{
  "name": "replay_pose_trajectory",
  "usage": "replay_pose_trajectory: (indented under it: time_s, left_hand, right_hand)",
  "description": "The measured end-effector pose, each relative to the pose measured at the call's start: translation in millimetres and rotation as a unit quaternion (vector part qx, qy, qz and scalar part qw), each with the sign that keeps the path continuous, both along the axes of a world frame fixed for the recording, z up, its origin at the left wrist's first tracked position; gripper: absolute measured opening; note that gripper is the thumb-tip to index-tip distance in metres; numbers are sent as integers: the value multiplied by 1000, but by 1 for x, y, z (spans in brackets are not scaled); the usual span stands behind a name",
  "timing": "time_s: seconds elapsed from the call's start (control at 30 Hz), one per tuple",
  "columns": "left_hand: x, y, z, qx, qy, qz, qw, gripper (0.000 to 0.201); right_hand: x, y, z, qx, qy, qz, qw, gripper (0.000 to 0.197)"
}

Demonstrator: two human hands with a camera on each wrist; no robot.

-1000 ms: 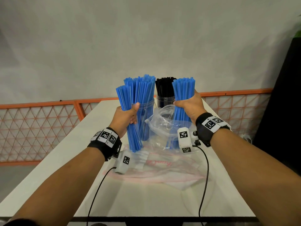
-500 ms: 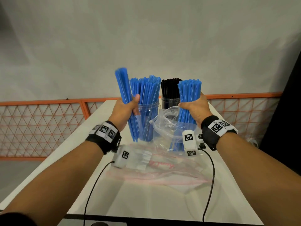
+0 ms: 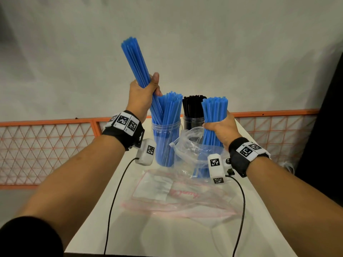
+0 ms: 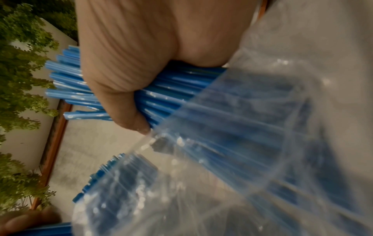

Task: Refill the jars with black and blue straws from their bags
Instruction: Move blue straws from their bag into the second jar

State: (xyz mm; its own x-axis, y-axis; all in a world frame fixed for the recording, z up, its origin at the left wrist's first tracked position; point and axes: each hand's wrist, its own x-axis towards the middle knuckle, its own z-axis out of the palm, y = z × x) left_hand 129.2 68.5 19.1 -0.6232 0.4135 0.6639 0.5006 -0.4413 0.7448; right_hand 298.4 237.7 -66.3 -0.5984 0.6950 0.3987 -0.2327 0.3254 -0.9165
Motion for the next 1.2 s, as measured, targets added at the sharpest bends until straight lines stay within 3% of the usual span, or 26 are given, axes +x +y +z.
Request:
replay_pose_trajectory:
  time_s: [0.27,0.43,0.63,0.73,0.83,0.93,1.1,1.2]
  left_hand:
    - [-6,10,-19,-42,-35,15,998,26]
    - [-2,18,-40,-120,-32,30,992,36]
    - [-3,30,0,-86,-10,66,994,19]
    - [-9,35,3,-100,44,149,983,23]
    - [-20,37,-18,-197,68,257,944,33]
    - [-28,35,-28,-198,38,243,949,43]
    - [-29,34,15,-129,225,227,939,55]
    - [-27,40,27,-238,361,203,878,49]
  right_hand:
    - [-1,1,-1,-3,0,-4,1000,40]
    - [-2,2,-1,0,1,-4,1000,40]
    - [-3,4,-3,-1,-1,-11,1000,39]
    - [-3,4,-3,3,-4,-11,1000,40]
    - [-3,3,-3,7,-2,-13,1000,40]
    - [-3,3,-3,6,-2,-10,1000,39]
    - [-5,6,-4,5,-5,-8,1000,40]
    - [-5,6,-4,7,-3,-10,1000,40]
